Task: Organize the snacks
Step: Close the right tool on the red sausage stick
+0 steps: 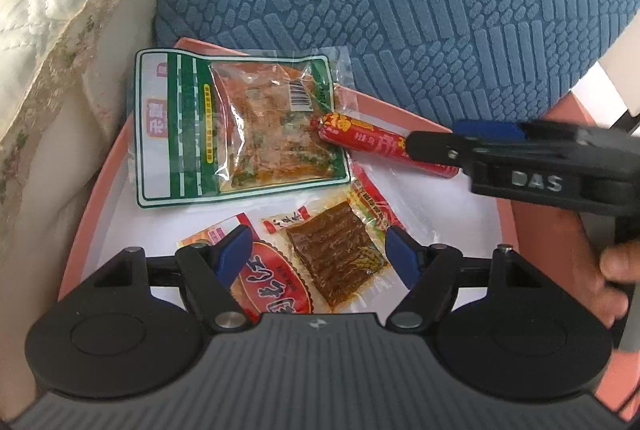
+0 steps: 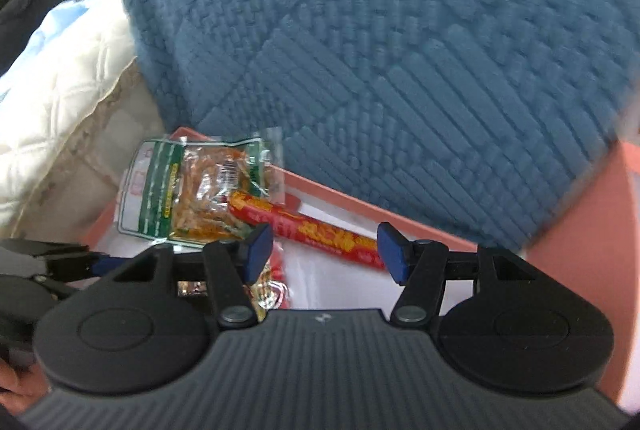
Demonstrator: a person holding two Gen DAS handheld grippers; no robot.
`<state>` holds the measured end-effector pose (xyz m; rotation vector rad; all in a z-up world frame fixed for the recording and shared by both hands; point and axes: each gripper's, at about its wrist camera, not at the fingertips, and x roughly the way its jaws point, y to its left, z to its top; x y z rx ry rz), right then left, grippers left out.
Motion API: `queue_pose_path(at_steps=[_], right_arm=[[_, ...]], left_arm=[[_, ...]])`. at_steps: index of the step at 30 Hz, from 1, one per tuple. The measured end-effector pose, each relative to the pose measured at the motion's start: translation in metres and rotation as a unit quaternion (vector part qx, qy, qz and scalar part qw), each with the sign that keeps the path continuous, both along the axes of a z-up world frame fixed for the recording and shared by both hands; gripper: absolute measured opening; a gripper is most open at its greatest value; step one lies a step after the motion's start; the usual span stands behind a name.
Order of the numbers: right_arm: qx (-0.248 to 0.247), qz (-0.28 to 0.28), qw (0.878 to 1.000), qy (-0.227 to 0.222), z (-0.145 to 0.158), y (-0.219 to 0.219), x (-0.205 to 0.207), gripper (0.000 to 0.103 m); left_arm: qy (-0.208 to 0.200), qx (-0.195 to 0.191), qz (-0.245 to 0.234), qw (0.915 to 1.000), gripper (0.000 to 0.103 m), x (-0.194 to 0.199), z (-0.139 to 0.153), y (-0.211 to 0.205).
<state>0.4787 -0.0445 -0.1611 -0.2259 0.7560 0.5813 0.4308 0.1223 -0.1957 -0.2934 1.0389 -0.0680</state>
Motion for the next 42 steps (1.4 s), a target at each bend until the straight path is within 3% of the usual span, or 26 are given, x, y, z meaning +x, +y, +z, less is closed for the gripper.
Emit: queue_pose_path(at_steps=[7,13,18,20,27,32,36,42], right_arm=[[-0.063,0.033,0.997,-0.004,-0.014,0.019,0.019,0.06],[-0.077,0.056,0.995,-0.012,-0.024,0.03,0.016,0.071],[-0.116,0.053,0.992,-0.003,-0.043,0.037,0.017,0.069],[-0.102,0.037,0.994,0.007,-0.044,0.034,0.022,0.068],[-0.09,0.023,0.996,0.008,-0.04,0.026,0.025,0.043],[-0.058,0.01,0.998,0.007,-0.015,0.004,0.017,0.025],[-0.029,-0.007,1.0,0.01,-0.003,-0.009,0.017,0.024],[0.015,-0.022,1.0,0.017,0.014,-0.028,0.008,0.024]], left_arm=[[0.004,0.025,-0.031,0.9992,0.081,0.001,-0.001,-0.013],[0.009,0.04,-0.054,0.9977,0.088,0.002,-0.003,-0.023],[0.009,0.053,-0.07,0.9961,0.09,0.0,-0.007,-0.031],[0.011,0.051,-0.07,0.9962,0.09,-0.001,-0.009,-0.03],[0.015,0.051,-0.071,0.9961,0.092,-0.001,-0.01,-0.03],[0.015,0.062,-0.081,0.9946,0.096,0.0,-0.011,-0.038],[0.016,0.078,-0.116,0.99,0.101,0.0,-0.013,-0.054],[0.003,0.173,-0.165,0.9711,0.103,-0.006,-0.022,-0.086]])
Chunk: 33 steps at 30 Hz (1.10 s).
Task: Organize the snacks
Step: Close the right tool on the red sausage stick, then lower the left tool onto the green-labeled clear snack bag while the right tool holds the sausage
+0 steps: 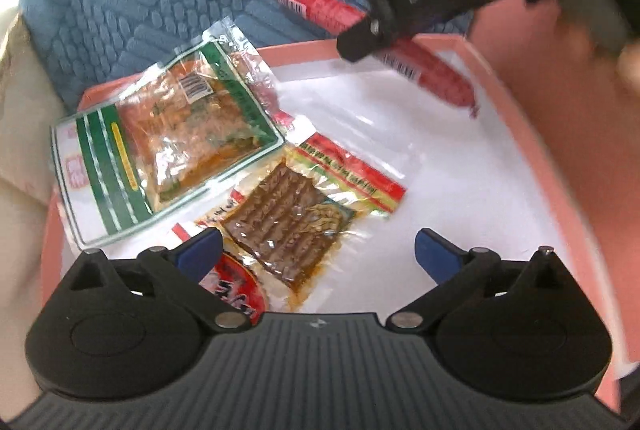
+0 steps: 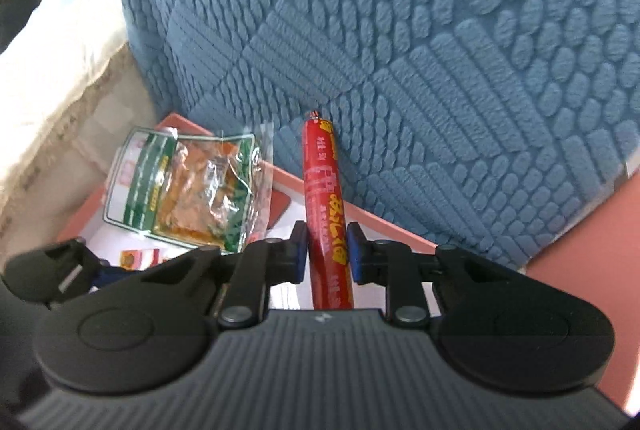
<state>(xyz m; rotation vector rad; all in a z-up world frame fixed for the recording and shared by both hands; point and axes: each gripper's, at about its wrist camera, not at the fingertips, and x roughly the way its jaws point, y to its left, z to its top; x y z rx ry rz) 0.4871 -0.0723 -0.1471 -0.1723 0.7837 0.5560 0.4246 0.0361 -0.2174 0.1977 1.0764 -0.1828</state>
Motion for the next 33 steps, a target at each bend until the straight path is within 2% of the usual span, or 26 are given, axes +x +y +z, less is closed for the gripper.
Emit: queue_pose_path(at_steps=[3,9,15,17,21,22,23,25,27,29,30,31,33], right_arm=[[0.031,-0.011,0.999,0.017,0.0,-0.012,0.001,0.024],[0.06,-0.036,0.997,0.036,0.0,-0.02,0.0,0.024],[0.076,-0.04,0.995,0.049,-0.005,-0.024,-0.004,0.024],[0.082,-0.042,0.995,0.049,-0.003,-0.028,-0.005,0.024],[0.088,-0.045,0.994,0.046,0.0,-0.031,-0.008,0.024],[0.089,-0.046,0.994,0.046,0.0,-0.031,-0.009,0.024],[0.093,-0.046,0.993,0.049,0.0,-0.032,-0.01,0.024],[0.094,-0.046,0.993,0.05,0.0,-0.033,-0.013,0.024],[0.089,-0.049,0.994,0.045,0.0,-0.032,-0.017,0.024],[0.084,-0.055,0.994,0.041,-0.001,-0.032,-0.02,0.024],[0.084,-0.058,0.994,0.041,-0.002,-0.032,-0.022,0.024],[0.086,-0.062,0.993,0.044,-0.003,-0.031,-0.023,0.024],[0.09,-0.065,0.993,0.05,-0.006,-0.03,-0.027,0.024]], left_arm=[[-0.005,-0.007,0.008,0.9999,0.103,0.001,0.0,0.0],[-0.011,-0.014,0.007,0.9998,0.103,0.005,0.002,0.001],[-0.022,-0.016,0.027,0.9993,0.088,0.005,0.008,0.015],[-0.027,-0.017,0.035,0.9989,0.08,0.007,0.011,0.022],[-0.031,-0.02,0.045,0.9983,0.073,0.008,0.017,0.03],[-0.032,-0.023,0.05,0.998,0.069,0.009,0.019,0.031],[-0.034,-0.025,0.059,0.9974,0.059,0.011,0.019,0.036],[-0.035,-0.033,0.078,0.9958,0.057,0.013,0.024,0.045],[-0.036,-0.042,0.094,0.994,0.041,0.016,0.027,0.051],[-0.037,-0.056,0.11,0.9916,0.029,0.014,0.032,0.057],[-0.038,-0.059,0.118,0.9906,0.012,0.013,0.034,0.06],[-0.039,-0.058,0.125,0.9897,0.0,0.012,0.036,0.061],[-0.031,-0.076,0.14,0.9867,0.0,0.012,0.037,0.069]])
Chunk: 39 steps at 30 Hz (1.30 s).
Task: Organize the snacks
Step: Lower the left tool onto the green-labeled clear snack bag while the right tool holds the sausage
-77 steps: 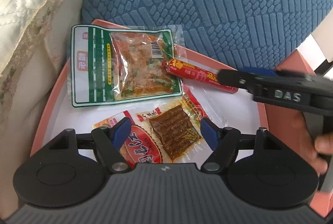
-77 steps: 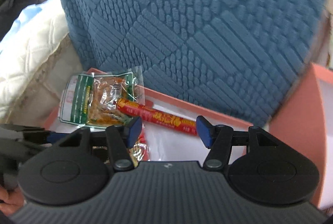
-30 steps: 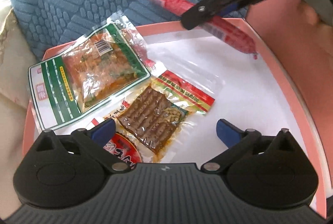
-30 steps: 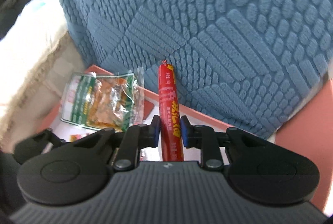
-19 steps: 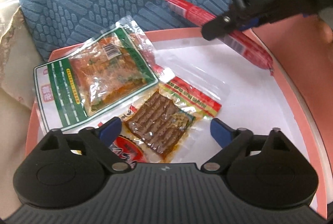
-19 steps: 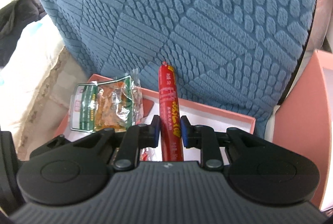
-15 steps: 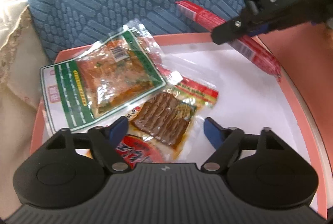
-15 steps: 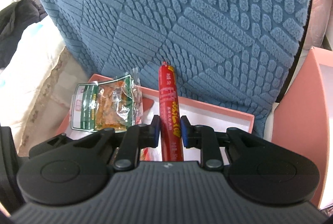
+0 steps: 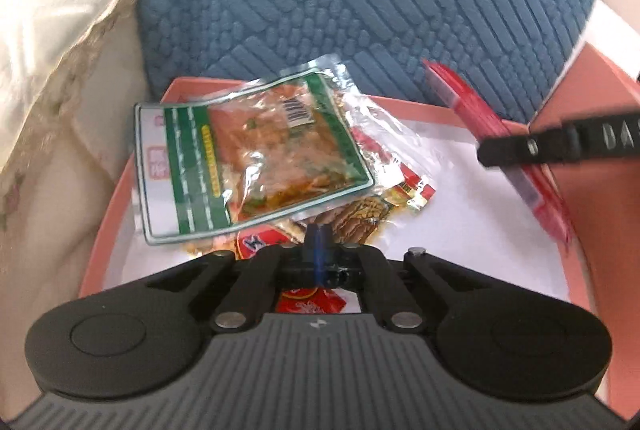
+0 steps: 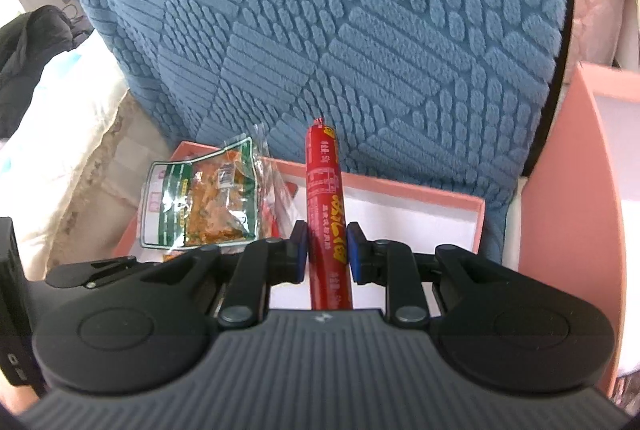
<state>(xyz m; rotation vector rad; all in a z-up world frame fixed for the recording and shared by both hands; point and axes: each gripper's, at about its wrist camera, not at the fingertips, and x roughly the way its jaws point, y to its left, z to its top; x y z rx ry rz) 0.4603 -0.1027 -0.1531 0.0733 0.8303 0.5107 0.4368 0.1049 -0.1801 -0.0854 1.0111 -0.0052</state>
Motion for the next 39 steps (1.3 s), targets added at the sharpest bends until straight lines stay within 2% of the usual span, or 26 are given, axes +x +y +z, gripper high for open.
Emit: queue_pose_path(at_steps=[10,18,26,31,34,36,37,39], right_arm=[[0.003,-0.019,1.0,0.009,-0.008,0.008,-0.037,0.024],[0.003,-0.035,0.999,-0.003,-0.008,0.011,-0.071,0.024],[0.002,-0.066,0.998,0.012,-0.024,-0.001,-0.108,0.024],[-0.001,-0.067,0.998,0.011,-0.029,0.002,-0.116,0.024],[-0.006,-0.064,0.998,-0.001,-0.028,0.006,-0.116,0.024],[-0.015,-0.063,0.998,-0.007,-0.029,0.009,-0.112,0.024],[-0.015,-0.063,0.998,-0.006,-0.03,0.008,-0.111,0.024],[-0.009,-0.065,0.998,0.0,-0.032,0.007,-0.105,0.024]], left_arm=[[-0.01,-0.049,0.049,0.9975,0.0,-0.023,0.018,0.003],[-0.019,-0.078,0.064,0.9947,0.0,-0.058,0.037,-0.01],[-0.034,-0.08,0.057,0.9946,0.0,-0.073,0.044,-0.01],[-0.037,-0.063,0.033,0.9968,0.001,-0.058,0.037,-0.015],[-0.033,-0.038,0.008,0.9987,0.001,-0.039,0.031,-0.015],[-0.031,-0.026,-0.002,0.9992,0.004,-0.025,0.027,-0.013],[-0.03,-0.023,-0.005,0.9993,0.009,-0.02,0.026,-0.012],[-0.033,-0.022,-0.005,0.9992,0.032,-0.009,0.023,-0.01]])
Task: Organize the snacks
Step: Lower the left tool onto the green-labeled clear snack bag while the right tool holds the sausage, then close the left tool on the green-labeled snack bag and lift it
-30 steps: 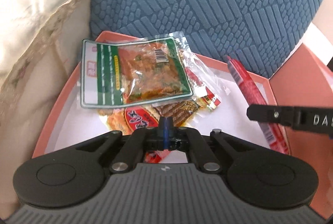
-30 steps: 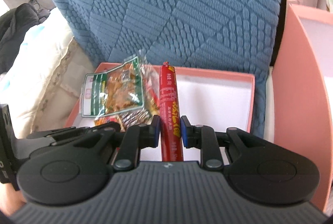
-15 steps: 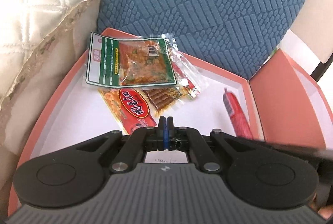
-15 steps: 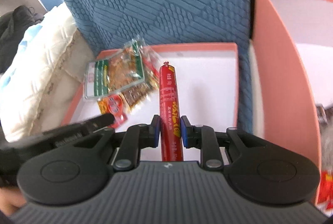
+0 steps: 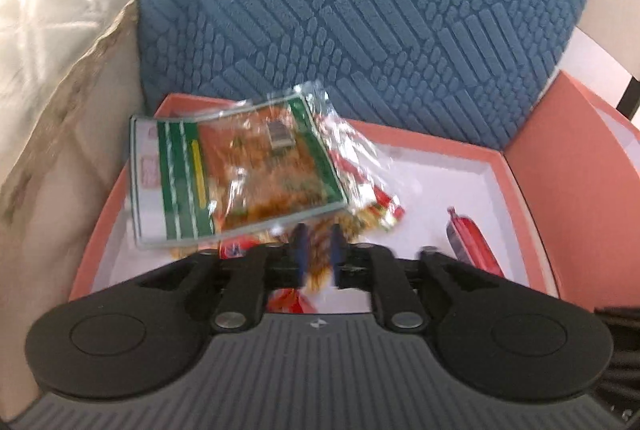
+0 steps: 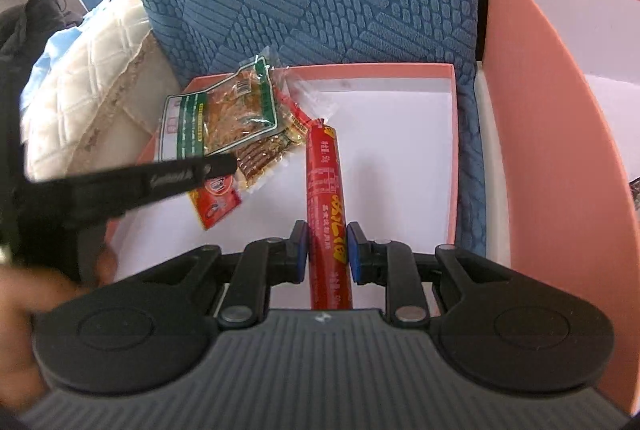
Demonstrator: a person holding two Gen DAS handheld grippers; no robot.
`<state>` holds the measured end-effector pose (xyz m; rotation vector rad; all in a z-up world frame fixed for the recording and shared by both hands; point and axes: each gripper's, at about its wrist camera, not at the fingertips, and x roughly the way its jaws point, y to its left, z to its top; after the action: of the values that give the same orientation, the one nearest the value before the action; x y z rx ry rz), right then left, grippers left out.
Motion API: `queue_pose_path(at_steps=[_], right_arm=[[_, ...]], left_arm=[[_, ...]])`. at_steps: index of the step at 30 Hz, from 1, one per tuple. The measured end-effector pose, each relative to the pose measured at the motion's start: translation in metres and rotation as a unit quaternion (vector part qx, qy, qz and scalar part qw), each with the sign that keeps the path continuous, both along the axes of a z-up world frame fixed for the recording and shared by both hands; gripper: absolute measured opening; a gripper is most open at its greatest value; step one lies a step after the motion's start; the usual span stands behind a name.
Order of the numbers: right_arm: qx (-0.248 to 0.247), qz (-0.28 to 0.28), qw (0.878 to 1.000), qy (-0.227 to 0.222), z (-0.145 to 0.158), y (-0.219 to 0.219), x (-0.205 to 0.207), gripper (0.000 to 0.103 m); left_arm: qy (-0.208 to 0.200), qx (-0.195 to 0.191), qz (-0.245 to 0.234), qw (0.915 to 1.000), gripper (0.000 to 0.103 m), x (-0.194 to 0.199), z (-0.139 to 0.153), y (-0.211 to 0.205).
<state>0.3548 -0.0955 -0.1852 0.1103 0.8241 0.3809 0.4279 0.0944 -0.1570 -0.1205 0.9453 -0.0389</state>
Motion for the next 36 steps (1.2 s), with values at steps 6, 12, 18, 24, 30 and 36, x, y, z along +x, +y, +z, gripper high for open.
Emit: queue_pose_path(at_steps=[6,12,18,24,30,36], right_arm=[[-0.001,-0.011,1.0,0.006,-0.006,-0.002,0.017,0.024],[0.002,-0.003,1.0,0.0,-0.002,0.0,0.022,0.024],[0.004,0.008,1.0,0.0,0.001,-0.001,0.021,0.024],[0.009,0.003,1.0,0.016,-0.004,-0.002,0.025,0.024],[0.004,0.004,1.0,0.022,-0.01,0.001,0.024,0.024],[-0.003,0.0,1.0,0.014,-0.01,0.002,0.022,0.024]], left_arm=[[-0.02,0.022,0.04,0.9987,0.091,0.018,-0.005,0.009],[-0.006,0.031,0.07,0.997,0.102,0.045,-0.025,0.016],[0.002,0.039,0.083,0.9958,0.103,0.059,-0.039,0.015],[0.007,0.043,0.086,0.9953,0.102,0.06,-0.045,0.02],[-0.005,0.052,0.076,0.9957,0.09,0.057,-0.047,0.015],[-0.021,0.05,0.075,0.9957,0.073,0.04,-0.036,0.007]])
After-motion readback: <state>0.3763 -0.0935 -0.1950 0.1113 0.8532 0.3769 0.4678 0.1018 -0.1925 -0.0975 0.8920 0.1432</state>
